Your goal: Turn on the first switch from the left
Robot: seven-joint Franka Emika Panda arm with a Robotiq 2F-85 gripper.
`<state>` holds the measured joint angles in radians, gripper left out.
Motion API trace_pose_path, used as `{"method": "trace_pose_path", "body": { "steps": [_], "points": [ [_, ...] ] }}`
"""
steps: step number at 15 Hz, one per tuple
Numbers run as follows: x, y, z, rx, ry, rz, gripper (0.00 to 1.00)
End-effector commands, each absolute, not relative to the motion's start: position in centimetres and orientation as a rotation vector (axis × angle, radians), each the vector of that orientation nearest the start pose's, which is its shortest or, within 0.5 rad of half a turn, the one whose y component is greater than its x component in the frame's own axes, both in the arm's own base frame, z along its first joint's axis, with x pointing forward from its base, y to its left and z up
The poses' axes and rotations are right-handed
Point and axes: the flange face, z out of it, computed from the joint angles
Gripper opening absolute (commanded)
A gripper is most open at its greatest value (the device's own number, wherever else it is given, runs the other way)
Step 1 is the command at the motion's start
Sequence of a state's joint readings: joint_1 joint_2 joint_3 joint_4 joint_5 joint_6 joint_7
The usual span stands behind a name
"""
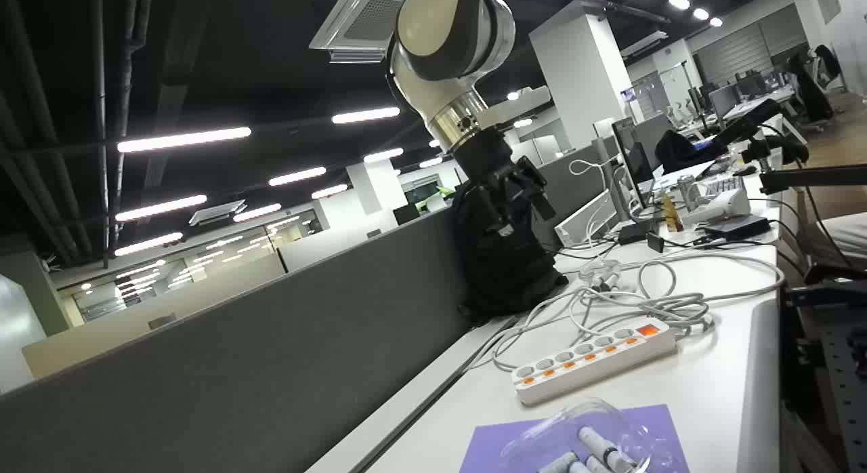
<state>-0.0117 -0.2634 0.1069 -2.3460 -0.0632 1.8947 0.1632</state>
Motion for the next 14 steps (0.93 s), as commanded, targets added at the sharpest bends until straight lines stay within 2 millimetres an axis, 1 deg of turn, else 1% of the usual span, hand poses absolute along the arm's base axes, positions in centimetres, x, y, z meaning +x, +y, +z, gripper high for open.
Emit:
{"method": "trace_pose_path", "body": {
  "steps": [1,11,12,14],
  "points": [
    [43.8,3.8,42.2,-3.236,0.078,0.286,1.00],
    [43.8,3.8,42.2,-3.236,0.078,0.282,1.00],
    [44.0,4.2,42.4,-3.262,0.121,0.199,1.00],
    [44.9,4.7,42.2,-3.287,0.146,0.108,1.00]
  ]
}}
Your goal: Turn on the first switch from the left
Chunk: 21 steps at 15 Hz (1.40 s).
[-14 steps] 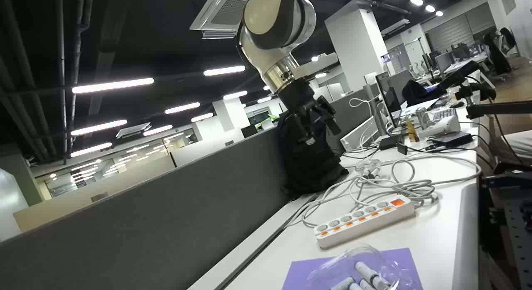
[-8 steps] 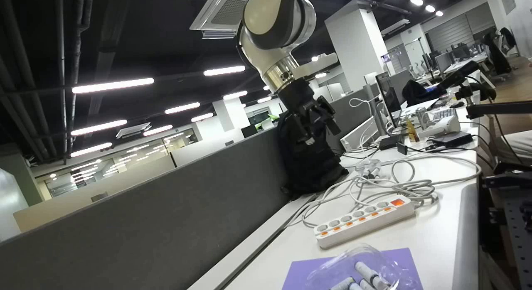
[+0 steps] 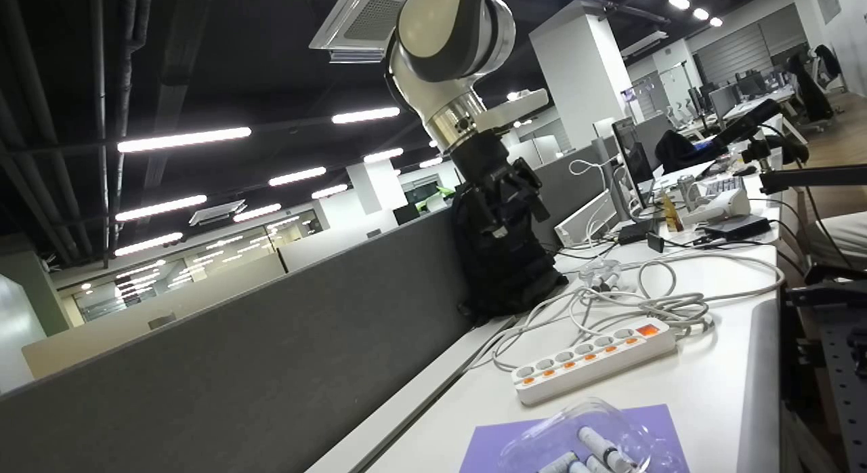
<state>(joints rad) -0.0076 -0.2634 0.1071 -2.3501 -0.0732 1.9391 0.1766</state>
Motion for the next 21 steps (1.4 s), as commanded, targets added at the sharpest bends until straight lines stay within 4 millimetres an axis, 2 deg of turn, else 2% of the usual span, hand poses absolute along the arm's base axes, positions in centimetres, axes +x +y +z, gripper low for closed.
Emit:
{"method": "trace_pose_path", "body": {
  "steps": [1,5,8,16,17,18,21],
  "points": [
    [45.6,4.9,42.0,-3.303,0.176,0.034,1.00],
    [49.0,4.9,40.2,-3.329,0.325,-0.237,1.00],
    [51.7,3.6,37.6,-3.304,0.449,-0.318,1.00],
    [57.0,-1.8,29.7,-3.256,0.663,-0.129,1.00],
    [57.5,-2.2,28.9,-3.241,0.672,-0.113,0.75],
    [58.0,-2.5,28.1,-3.232,0.672,-0.094,0.74],
    [59.4,-2.3,25.6,-3.208,0.642,-0.050,0.51]
  ]
}}
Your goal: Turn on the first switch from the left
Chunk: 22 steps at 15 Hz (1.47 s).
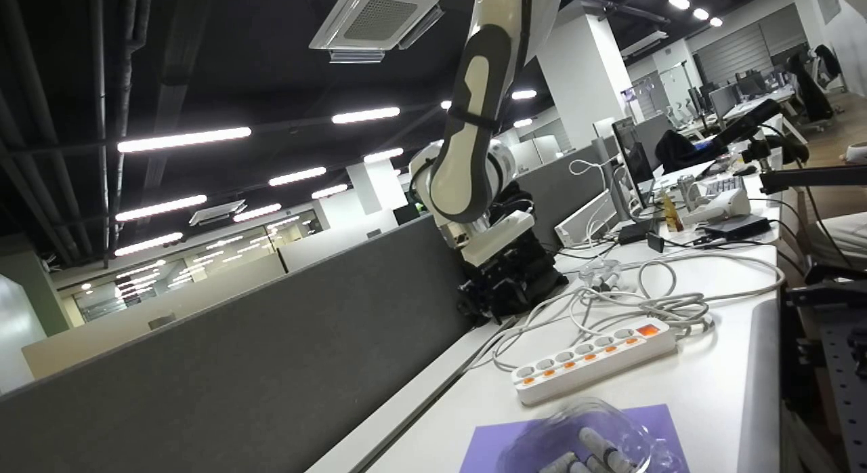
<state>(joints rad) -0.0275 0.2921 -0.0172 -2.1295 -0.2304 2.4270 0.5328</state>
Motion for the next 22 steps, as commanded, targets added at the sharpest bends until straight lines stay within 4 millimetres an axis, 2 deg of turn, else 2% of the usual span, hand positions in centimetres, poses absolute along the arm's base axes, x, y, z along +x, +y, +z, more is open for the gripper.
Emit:
{"method": "trace_pose_path", "body": {
  "steps": [1,5,8,12,17,22],
  "points": [
    [59.8,-2.0,24.9,-3.203,0.627,-0.043,0.45],
    [61.0,-0.5,22.6,-3.197,0.538,-0.078,0.17],
    [61.3,0.3,21.0,-3.191,0.487,-0.104,0.01],
    [60.8,0.6,19.1,-3.179,0.451,-0.094,0.00],
    [60.3,0.7,18.8,-3.188,0.448,-0.073,0.01],
    [59.5,1.0,18.7,-3.200,0.463,-0.138,0.00]
  ]
}}
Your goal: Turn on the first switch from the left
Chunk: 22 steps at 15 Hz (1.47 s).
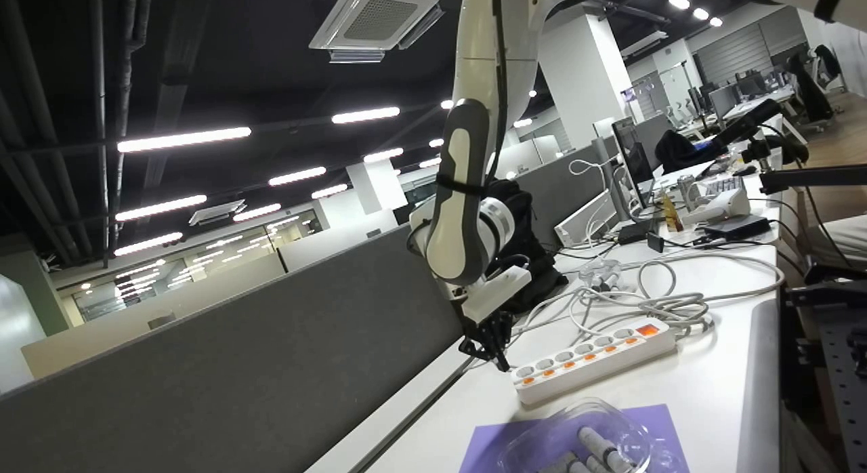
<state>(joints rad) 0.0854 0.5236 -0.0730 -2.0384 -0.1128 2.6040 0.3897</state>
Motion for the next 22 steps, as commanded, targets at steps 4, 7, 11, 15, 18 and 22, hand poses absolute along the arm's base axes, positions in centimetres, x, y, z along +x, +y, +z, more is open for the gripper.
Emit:
{"method": "trace_pose_path", "body": {
  "steps": [4,7,11,15,18,22],
  "points": [
    [59.0,0.4,18.3,-3.194,0.479,-0.149,0.00],
    [58.4,0.0,17.8,-3.190,0.491,-0.140,0.00],
    [57.5,-0.2,17.1,-3.173,0.520,-0.123,0.00],
    [57.0,-0.4,16.7,-3.154,0.556,-0.123,0.00],
    [57.0,-0.7,16.5,-3.130,0.590,-0.126,0.00],
    [57.0,-1.2,16.3,-3.093,0.649,-0.111,0.00]
  ]
}}
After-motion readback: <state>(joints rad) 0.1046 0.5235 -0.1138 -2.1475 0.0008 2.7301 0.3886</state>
